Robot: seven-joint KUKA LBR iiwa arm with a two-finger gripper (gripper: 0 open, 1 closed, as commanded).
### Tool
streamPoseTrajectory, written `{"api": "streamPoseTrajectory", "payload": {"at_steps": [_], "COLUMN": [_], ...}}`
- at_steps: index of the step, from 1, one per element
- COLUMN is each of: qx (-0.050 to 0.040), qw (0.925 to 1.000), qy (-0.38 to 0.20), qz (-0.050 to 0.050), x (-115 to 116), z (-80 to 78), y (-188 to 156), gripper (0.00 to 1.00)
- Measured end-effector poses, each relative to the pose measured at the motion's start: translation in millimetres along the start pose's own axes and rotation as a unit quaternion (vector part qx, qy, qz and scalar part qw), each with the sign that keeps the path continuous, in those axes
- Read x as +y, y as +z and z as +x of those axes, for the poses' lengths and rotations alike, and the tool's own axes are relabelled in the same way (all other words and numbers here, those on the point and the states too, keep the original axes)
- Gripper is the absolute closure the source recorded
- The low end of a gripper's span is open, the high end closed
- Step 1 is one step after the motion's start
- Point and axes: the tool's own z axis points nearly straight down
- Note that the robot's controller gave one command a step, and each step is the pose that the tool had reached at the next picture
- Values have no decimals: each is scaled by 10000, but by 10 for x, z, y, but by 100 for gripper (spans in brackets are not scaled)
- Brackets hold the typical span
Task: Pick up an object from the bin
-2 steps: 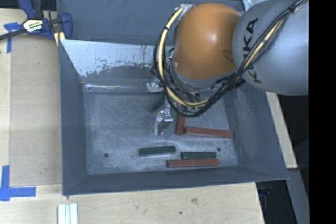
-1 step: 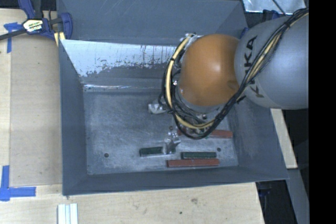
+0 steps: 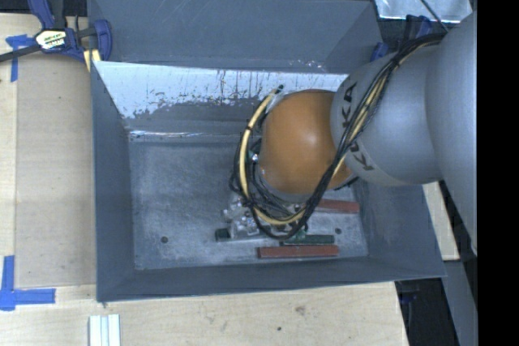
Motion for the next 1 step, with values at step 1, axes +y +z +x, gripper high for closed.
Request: {"api": "streamPoseTrajectory", "payload": {"at_steps": [1], "qx": [0], "qw": [10000], "qy": [1], "qz": [0], "x": [-1], "z": [0], "y": [0], "gripper": [100]}}
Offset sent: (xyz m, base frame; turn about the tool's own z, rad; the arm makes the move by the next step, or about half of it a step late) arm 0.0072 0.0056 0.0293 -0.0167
